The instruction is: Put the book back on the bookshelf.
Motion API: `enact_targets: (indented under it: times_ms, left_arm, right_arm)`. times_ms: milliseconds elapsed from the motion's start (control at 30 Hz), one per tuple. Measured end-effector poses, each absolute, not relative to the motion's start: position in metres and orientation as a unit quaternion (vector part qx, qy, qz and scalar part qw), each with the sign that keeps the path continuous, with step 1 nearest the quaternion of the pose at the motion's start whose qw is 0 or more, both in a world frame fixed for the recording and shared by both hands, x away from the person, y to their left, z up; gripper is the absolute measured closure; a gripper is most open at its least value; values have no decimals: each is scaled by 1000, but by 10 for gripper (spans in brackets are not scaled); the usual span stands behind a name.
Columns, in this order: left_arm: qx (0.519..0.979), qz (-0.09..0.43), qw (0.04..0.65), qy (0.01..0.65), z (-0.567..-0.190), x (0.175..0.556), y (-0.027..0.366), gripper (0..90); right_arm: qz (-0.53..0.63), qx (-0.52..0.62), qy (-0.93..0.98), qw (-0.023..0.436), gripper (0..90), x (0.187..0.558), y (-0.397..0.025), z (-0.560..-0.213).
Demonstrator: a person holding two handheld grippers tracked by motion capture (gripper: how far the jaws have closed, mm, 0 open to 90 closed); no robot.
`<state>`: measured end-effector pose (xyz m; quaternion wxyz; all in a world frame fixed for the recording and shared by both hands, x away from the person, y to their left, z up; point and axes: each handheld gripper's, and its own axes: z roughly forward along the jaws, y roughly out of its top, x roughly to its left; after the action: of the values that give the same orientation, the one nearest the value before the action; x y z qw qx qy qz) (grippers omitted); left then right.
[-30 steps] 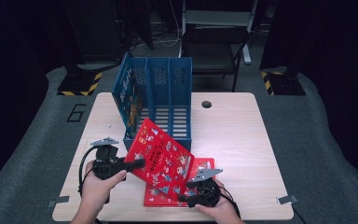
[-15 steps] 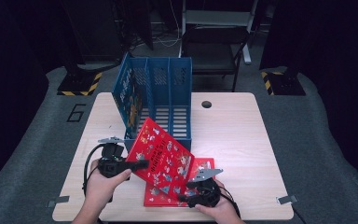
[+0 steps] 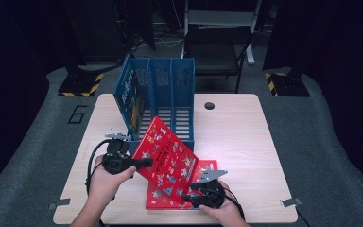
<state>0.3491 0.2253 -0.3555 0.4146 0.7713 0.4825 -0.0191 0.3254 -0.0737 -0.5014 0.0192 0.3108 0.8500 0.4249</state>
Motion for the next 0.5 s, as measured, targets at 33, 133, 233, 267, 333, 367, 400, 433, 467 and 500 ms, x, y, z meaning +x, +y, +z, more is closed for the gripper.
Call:
enact_targets:
  times_ms: [33, 133, 233, 267, 333, 367, 400, 433, 467, 500]
  left_arm:
    - [772, -17, 414, 482, -354, 350, 225, 725]
    - [773, -17, 413, 481, -350, 352, 227, 737]
    - [774, -14, 413, 480, -344, 353, 231, 753]
    - [775, -14, 412, 480, -342, 353, 233, 759]
    - [776, -12, 411, 478, -338, 352, 235, 770]
    - [777, -9, 410, 478, -336, 352, 236, 776]
    - [781, -11, 407, 475, -334, 352, 238, 780]
    - [781, -7, 407, 475, -332, 351, 238, 784]
    - [781, -5, 406, 474, -331, 351, 238, 788]
    - [783, -1, 404, 472, -329, 350, 239, 789]
  right_arm:
    - [425, 307, 851, 22, 452, 326, -74, -501]
    - [423, 305, 853, 26, 452, 325, -73, -501]
    - [423, 306, 852, 25, 452, 325, -73, -501]
    - [424, 306, 852, 25, 453, 325, -73, -501]
    - [423, 309, 851, 25, 454, 325, -73, -501]
    - [423, 308, 852, 26, 454, 325, -73, -501]
    - [423, 309, 852, 26, 455, 325, -73, -501]
    - [422, 309, 852, 26, 456, 325, -73, -501]
    - [423, 310, 851, 26, 456, 325, -73, -501]
    - [422, 310, 851, 26, 457, 325, -73, -501]
